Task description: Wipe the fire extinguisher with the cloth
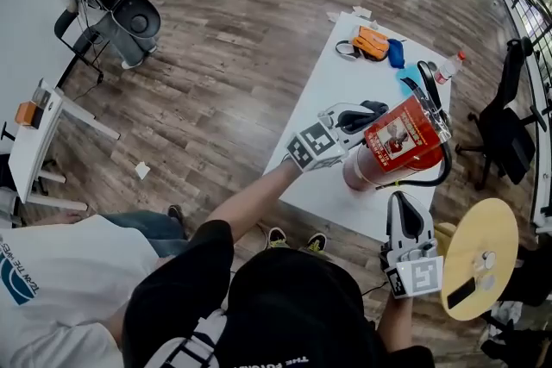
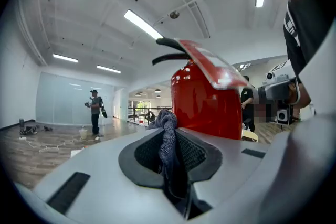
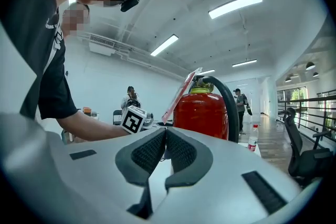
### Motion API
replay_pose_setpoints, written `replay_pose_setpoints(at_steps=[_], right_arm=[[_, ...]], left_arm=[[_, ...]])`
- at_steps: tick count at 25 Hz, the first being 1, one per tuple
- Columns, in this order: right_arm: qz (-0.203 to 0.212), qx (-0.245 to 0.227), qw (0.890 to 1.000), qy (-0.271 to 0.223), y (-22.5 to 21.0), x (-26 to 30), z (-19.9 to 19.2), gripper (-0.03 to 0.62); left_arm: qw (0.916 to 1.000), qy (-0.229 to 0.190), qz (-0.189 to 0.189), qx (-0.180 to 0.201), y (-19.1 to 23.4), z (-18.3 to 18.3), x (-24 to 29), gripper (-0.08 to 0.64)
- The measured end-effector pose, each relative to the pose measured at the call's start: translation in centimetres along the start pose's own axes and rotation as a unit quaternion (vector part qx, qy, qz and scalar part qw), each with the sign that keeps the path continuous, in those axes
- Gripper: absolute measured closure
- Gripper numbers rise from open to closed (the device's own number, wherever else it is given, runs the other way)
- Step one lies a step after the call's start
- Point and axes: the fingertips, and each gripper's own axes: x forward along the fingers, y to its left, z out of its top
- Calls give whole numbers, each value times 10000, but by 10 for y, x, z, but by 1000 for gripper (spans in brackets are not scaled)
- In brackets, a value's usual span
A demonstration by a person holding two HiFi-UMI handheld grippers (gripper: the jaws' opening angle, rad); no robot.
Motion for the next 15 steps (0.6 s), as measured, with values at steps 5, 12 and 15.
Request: replay_pose_setpoints(at_steps=[5,12,15], right_arm=[[70,56,9996,277,7,1,-17,572],[243,316,9970,658,25,15,-42,572],[361,340,9969,609,30,24,-44,572]], left_arm=[[9973,594,-101,-411,1,-81,13,494],[9884,1147,-9,-991,-10,-177,11,495],[9847,1237,115,-1219,-11,-196,3,495]])
